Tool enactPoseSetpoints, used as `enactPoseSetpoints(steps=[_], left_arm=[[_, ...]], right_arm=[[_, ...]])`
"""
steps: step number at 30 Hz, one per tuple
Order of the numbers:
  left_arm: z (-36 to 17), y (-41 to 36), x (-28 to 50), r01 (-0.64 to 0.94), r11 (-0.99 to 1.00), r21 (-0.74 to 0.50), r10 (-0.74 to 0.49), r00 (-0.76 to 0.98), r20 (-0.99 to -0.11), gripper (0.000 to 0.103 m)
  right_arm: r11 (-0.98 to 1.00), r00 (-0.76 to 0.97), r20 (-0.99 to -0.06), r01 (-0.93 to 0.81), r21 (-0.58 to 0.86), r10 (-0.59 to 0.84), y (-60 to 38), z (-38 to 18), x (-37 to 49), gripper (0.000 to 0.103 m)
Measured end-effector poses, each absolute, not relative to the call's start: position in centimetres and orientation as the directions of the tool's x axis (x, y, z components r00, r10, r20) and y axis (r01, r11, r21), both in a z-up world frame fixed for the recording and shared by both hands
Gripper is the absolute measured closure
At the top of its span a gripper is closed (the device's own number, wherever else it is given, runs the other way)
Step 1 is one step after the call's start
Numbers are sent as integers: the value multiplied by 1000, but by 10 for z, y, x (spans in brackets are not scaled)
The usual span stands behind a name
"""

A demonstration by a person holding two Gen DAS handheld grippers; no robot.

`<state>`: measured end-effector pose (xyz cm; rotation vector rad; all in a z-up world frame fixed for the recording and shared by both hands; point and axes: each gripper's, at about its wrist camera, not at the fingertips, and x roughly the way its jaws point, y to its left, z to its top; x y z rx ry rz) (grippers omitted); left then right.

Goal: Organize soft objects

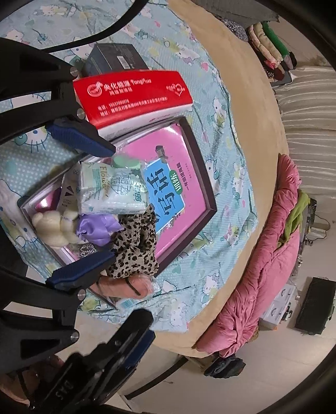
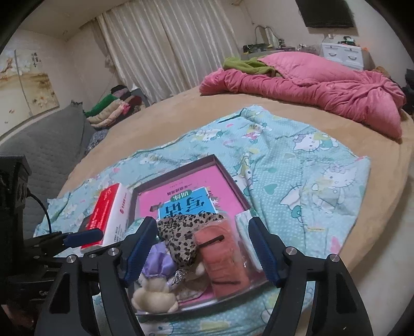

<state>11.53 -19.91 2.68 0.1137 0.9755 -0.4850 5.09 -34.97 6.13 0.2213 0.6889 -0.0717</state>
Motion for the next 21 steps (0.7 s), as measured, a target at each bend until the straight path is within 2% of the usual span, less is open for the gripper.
enactPoseSetpoints(steps=[12,21], left_arm=[[53,-158,85,384,917,-107,-315,535,-784,19],[55,-123,60,322,943,-77,-256,562,-786,18]], right_arm=[[985,762,-647,121,125,-11,-316,85,17,24],[988,751,-660,125,90,-35,-288,87,-5,24]])
